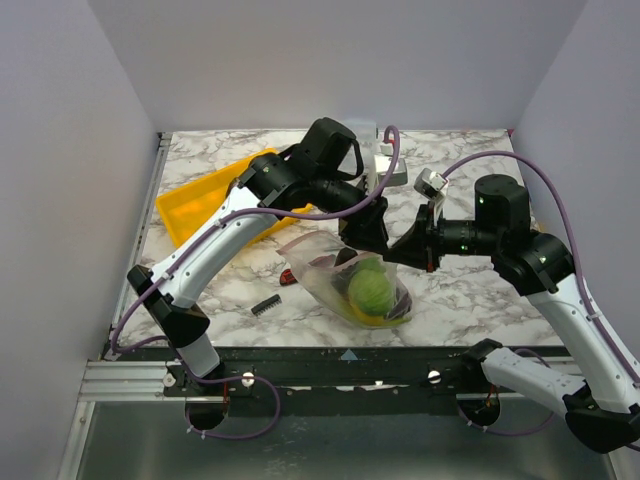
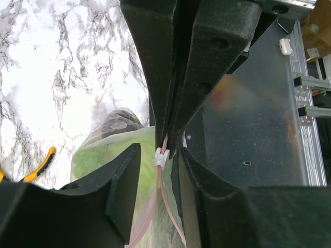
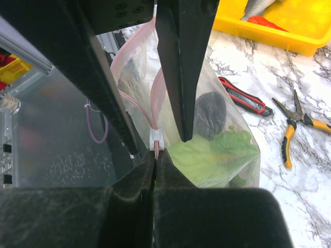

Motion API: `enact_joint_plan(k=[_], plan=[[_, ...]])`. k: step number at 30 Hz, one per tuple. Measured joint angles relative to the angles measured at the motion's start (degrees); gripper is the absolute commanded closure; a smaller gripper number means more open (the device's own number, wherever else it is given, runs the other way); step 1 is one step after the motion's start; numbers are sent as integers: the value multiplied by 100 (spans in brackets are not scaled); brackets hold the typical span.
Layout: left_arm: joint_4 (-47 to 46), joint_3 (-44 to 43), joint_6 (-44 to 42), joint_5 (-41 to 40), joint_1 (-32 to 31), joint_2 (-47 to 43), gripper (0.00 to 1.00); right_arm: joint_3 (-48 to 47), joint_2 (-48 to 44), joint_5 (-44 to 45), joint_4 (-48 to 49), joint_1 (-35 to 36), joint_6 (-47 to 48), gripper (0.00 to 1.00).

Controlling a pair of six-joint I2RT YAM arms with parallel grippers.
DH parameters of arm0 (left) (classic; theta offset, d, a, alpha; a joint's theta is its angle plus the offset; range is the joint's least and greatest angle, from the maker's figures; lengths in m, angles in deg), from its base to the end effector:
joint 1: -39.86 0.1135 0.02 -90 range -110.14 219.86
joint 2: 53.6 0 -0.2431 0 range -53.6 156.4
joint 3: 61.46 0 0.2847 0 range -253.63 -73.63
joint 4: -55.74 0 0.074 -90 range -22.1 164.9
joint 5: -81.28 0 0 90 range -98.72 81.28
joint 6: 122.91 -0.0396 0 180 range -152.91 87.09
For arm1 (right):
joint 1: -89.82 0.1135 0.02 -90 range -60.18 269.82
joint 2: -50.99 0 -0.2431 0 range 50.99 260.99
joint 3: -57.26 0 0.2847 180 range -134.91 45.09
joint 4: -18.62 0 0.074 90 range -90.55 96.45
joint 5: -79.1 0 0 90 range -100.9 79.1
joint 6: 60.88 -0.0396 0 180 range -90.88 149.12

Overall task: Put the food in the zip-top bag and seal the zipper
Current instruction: Zip the zipper food storage bag at the center of the board.

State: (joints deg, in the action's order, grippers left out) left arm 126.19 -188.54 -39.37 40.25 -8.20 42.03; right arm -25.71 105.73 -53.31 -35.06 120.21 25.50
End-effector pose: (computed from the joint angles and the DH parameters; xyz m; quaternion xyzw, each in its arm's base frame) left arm 0.2214 -0.2911 0.4410 0.5348 0.6485 -0.4888 0.2334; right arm 0.1795 0.1362 0.4023 -0.3704 0.7221 0.4380 0.3866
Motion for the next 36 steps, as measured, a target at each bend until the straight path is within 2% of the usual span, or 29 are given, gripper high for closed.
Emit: enact_joint_plan(k=[4,6,7,12,18,23,30,36], plan=[[74,4,-17,20,0,31,90,0,-7,46,0,-2,-20,100],[114,4,-46,37,0,46,99,0,-7,79,0,-2,-46,100],[120,4,-39,55,0,50,100,0,-9,98,-4,0,-59,100],[131,2,-59,48,9,55,100,184,-142,286,223,4,-354,100],[-55,94,-48,-269,-15,22,100,743,-601,1067,883,63,-1322,100],[-155,153,4,-533,-44,-90,100,846,-870,1602,981,72,-1781,100],[-24,282,-20,-844,-39,-232,100,1266,-968,1746,1591,74,-2076,100],[-74,938,28,-1150,-33,-767,100,1346,-1185,1982,1596,74,-2144,100]])
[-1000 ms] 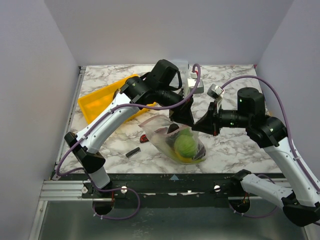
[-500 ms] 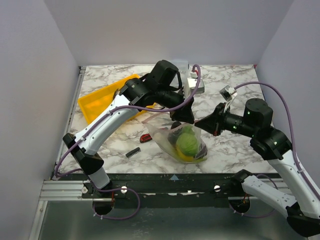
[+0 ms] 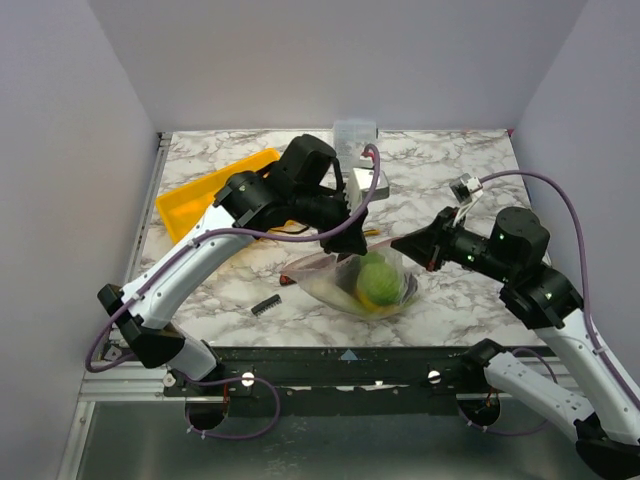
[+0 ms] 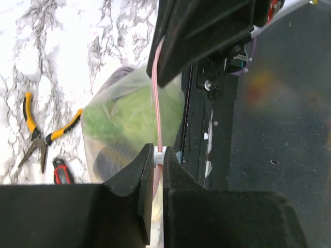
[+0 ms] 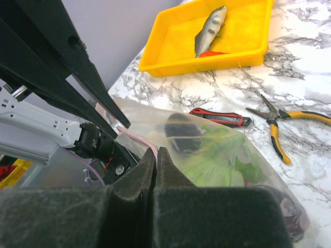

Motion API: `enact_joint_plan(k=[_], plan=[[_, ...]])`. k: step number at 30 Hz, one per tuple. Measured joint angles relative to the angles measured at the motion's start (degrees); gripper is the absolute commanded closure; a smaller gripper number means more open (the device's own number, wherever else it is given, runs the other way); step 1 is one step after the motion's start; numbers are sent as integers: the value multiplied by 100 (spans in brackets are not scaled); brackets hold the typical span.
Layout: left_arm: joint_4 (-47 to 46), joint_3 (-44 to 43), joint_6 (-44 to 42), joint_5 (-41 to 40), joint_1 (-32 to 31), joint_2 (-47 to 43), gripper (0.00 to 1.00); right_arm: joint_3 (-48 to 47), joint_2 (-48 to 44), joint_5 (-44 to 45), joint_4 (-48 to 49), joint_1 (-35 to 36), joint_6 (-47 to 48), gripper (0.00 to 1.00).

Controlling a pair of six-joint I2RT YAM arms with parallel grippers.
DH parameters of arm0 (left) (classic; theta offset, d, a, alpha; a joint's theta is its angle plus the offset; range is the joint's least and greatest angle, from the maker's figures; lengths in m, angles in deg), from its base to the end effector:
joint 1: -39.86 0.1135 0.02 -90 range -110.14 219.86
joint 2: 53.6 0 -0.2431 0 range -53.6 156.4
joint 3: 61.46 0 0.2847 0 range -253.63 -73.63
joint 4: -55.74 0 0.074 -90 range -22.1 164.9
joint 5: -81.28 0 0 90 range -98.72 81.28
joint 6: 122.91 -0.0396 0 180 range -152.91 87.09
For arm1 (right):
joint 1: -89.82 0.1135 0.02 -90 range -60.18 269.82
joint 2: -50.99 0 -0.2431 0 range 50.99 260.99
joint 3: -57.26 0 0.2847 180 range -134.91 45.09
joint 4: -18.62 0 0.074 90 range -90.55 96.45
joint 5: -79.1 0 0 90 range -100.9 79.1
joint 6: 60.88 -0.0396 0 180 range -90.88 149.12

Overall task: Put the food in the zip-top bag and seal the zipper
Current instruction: Zip the zipper food storage bag at the center of the board.

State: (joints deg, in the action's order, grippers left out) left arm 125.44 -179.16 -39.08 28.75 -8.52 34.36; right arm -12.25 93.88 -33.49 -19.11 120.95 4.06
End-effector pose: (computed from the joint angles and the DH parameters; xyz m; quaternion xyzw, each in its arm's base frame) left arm 0.2074 -0.2697 0.4300 0.5140 0.7005 -0.4157 0.2689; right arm 0.1675 0.1190 0.3852 -0.1644 0.7496 0.4268 0.4784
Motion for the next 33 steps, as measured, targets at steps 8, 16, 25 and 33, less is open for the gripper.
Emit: enact_joint_plan(k=[8,16,25,33], plan=[[-13,763,103,-498,0,-732,100,125,-125,225,68,2,-26,100],[-70,1550,286,-957,13,-1486,100,260,-238,490,90,4,-59,100],[-68,2166,428,-1224,31,-2114,100,365,-247,673,144,4,-107,100],[-28,2686,603,-1351,33,-2730,100,365,-249,737,140,4,-111,100]])
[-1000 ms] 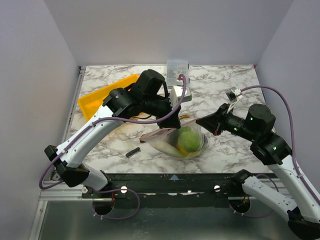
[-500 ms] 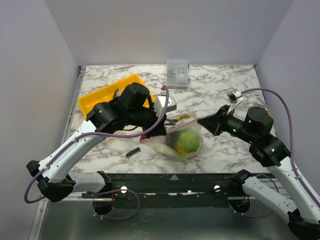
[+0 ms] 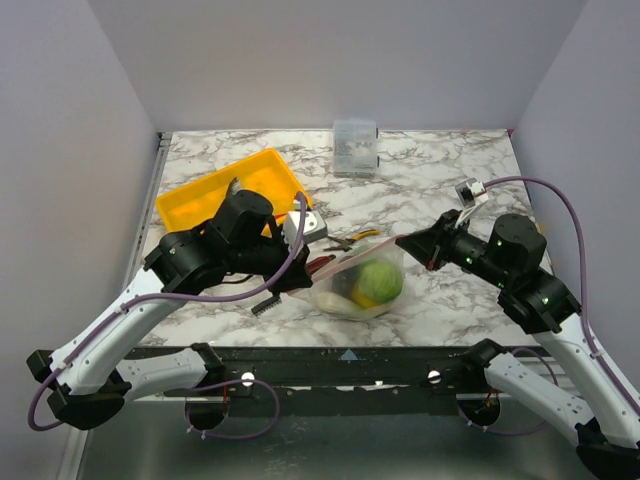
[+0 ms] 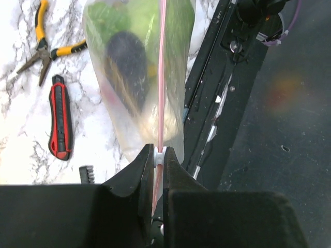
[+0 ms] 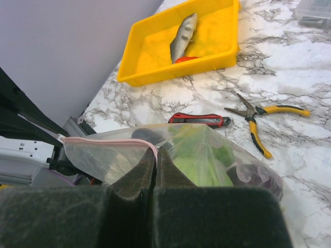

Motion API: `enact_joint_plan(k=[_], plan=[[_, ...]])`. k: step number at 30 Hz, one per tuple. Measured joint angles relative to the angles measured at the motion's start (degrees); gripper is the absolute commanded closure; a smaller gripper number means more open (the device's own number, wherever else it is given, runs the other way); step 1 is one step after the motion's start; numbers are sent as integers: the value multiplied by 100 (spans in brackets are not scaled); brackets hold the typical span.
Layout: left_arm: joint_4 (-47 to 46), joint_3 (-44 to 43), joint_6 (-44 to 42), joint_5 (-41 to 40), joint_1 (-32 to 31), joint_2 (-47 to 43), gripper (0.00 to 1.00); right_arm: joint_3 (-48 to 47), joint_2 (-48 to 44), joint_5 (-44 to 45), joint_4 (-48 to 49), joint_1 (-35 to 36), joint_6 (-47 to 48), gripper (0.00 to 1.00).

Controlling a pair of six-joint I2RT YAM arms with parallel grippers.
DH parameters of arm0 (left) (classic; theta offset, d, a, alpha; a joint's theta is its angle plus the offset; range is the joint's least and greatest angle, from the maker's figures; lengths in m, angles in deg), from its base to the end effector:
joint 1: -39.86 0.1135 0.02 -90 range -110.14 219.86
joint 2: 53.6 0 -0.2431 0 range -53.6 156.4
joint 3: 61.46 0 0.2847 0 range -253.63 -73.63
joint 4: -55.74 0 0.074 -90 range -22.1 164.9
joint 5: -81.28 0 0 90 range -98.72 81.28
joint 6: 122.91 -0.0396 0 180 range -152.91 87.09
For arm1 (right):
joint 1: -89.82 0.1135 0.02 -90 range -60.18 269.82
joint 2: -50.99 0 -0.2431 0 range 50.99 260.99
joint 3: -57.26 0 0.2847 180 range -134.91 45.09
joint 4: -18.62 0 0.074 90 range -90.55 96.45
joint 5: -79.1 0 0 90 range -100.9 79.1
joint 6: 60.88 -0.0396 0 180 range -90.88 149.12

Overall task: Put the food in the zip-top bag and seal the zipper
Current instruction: Zip the zipper food storage bag at the center of the board.

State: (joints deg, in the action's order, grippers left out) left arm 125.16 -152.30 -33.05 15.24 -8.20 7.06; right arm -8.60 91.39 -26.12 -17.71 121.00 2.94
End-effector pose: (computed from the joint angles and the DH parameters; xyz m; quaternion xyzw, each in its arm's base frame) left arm 0.1433 -0.1836 0.3988 0.4421 0.7704 -0.3416 0.3070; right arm 0.1675 0.1135 0.3723 -0.1176 0.7597 0.3926 0.5049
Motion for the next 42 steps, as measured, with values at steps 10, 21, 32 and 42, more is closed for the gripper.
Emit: enact_joint_plan(k=[10,21,32,42], plan=[[192,457,350,-4,9,-629,100,0,-26,37,-79,0,-61,100],[286,291,509,184,11,-455,43,-48,-59,417,-330,-4,-83,100],[-341,-468,623,-632,188,-190,23,-673,31,2361,-1541,-17,-282,100],[-1137,-63,621,-1379,448,-863,23,-1434,804,4470,-2312,-17,-603,100]])
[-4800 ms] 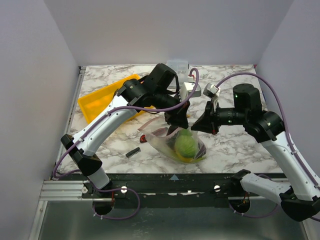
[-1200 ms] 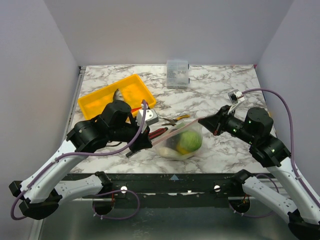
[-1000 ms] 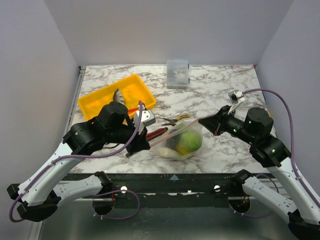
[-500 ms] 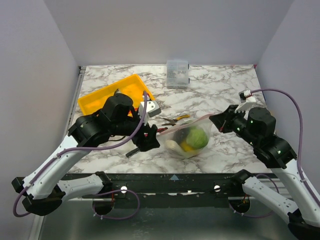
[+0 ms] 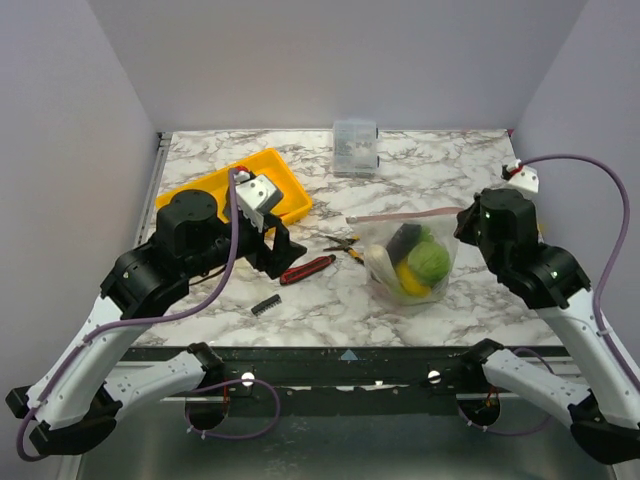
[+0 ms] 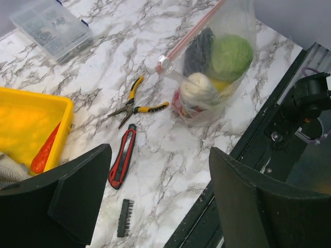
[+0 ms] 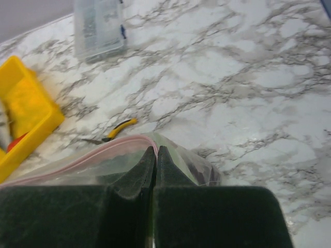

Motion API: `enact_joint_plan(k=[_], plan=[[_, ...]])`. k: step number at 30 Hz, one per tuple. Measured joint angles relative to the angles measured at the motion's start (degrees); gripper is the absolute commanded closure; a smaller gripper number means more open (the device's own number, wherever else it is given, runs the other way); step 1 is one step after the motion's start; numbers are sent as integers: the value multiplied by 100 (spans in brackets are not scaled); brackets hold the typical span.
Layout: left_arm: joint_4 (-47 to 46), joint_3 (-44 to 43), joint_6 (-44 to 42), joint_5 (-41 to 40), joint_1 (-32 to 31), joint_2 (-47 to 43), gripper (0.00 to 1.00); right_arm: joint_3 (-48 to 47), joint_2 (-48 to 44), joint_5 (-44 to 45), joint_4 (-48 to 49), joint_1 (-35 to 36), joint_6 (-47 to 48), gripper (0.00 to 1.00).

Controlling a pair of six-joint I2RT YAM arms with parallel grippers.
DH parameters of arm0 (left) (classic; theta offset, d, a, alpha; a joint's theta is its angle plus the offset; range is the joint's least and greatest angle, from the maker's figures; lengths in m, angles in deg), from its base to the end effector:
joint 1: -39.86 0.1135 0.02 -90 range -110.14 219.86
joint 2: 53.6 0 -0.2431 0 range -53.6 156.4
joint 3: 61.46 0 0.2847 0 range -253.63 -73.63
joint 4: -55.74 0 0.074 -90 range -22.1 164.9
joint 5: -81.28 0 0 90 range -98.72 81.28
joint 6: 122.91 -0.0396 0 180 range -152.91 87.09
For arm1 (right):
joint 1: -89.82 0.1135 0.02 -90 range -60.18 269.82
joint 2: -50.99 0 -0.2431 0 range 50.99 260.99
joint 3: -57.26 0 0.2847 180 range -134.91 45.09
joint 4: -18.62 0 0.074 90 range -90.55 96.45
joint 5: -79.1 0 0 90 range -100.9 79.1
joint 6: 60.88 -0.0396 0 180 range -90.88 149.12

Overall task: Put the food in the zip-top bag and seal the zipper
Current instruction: Zip the zipper food storage bag at the center of the board, then place the zipper food storage bag at the center of the board.

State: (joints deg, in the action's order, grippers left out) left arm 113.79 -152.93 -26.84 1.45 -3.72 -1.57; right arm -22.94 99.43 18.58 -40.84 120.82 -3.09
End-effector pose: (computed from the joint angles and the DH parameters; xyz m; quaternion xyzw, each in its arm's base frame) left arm 0.1382 -0.1411 0.4500 0.3091 0.7494 -0.3093 0.4972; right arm 0.1788 0.0847 0.3948 0.1403 0.8262 0.0767 0.5402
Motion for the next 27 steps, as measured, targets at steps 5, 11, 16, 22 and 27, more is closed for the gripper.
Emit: enact_joint_plan(k=[5,11,16,22,27], plan=[[-345,448,52,260,2,-146,23,-225,802,892,83,-37,37,100],[-590,1043,219,743,2,-302,23,-302,1801,1152,669,-1067,365,100],[-763,1464,372,1075,7,-730,23,-140,2472,938,1357,-2291,535,100],[-970,1797,549,1416,7,-1047,23,199,3117,688,2094,-2916,643,100],[-1051,2039,675,1615,7,-1145,23,389,3571,529,2524,-3578,669,100]])
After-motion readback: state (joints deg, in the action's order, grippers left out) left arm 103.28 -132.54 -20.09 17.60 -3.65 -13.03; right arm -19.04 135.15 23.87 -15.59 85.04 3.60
